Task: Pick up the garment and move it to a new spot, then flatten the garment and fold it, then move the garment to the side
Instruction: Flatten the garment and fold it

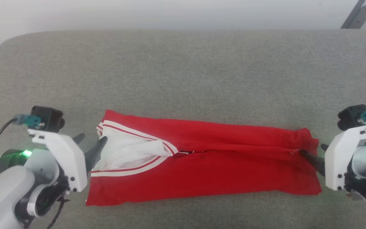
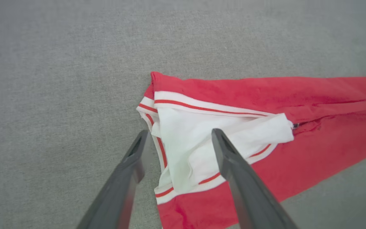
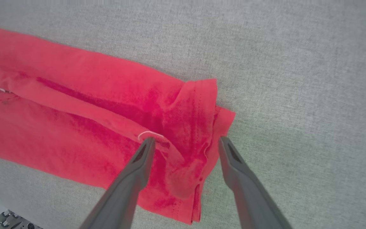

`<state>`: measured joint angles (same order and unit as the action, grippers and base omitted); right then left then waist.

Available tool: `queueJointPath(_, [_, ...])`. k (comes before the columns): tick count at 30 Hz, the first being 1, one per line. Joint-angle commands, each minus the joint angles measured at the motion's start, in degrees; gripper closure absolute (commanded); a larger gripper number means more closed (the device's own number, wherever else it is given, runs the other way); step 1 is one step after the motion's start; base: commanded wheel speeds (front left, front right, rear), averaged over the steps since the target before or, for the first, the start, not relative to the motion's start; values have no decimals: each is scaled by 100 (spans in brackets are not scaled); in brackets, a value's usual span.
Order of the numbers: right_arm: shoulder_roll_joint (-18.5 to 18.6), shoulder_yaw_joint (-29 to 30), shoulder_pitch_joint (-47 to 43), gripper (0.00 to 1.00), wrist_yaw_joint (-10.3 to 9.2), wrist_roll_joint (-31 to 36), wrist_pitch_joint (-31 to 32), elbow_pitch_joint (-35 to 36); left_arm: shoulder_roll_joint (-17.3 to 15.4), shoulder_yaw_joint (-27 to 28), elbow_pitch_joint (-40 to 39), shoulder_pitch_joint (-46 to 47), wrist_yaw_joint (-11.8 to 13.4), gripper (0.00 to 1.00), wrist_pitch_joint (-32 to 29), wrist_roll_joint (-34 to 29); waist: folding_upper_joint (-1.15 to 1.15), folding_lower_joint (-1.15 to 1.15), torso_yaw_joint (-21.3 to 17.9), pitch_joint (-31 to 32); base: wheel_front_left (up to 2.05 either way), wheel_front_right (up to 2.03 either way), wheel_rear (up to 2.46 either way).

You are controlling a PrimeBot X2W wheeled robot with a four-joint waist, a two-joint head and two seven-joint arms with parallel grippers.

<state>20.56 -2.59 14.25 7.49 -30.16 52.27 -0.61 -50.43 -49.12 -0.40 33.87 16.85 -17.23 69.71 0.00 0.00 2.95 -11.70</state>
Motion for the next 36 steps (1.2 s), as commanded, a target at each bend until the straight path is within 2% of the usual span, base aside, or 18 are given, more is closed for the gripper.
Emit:
queueJointPath(1, [20,50,-69,0,0,-4,-97,15,-37,82,5,-171,-46,0,269,-113,0,0,55,54,0,0,0])
queueJointPath(5, [44,195,-128,0,0,39,-245,-16,-67,278,7,-506,-93,0,1076,-188,0,0,142,95,0,0,0])
queueJointPath(6, [76,255,-138,0,0,83,-267,-48,-72,401,39,-682,-57,0,1496,-227,0,0,204,98,0,0,0])
queueJointPath(8, [84,341,-154,0,0,137,-252,-103,-60,508,92,-856,-40,0,1911,-262,0,0,270,89,0,0,0])
queueJointPath(14, [-28,611,-166,0,0,184,-22,-444,116,781,365,-1317,-181,0,2905,-234,0,0,481,55,0,0,0])
queueJointPath(21, [-276,707,20,0,0,51,33,-1183,446,1151,766,-1658,-429,0,3217,-350,0,0,708,6,0,0,0])
queueJointPath(28, [-449,400,185,0,3,-222,11,-1932,909,1688,1086,-1888,-705,0,3251,-646,0,0,907,-27,0,0,0])
queueJointPath(30, [-428,282,197,100,10,-326,-5,-2015,1022,1826,1152,-1951,-801,0,3242,-795,0,0,949,-29,0,0,0])
queueJointPath(36, [-218,317,235,100,1,-528,-163,-1977,1234,2125,1286,-2102,-974,0,3244,-972,0,0,993,-19,0,0,0])
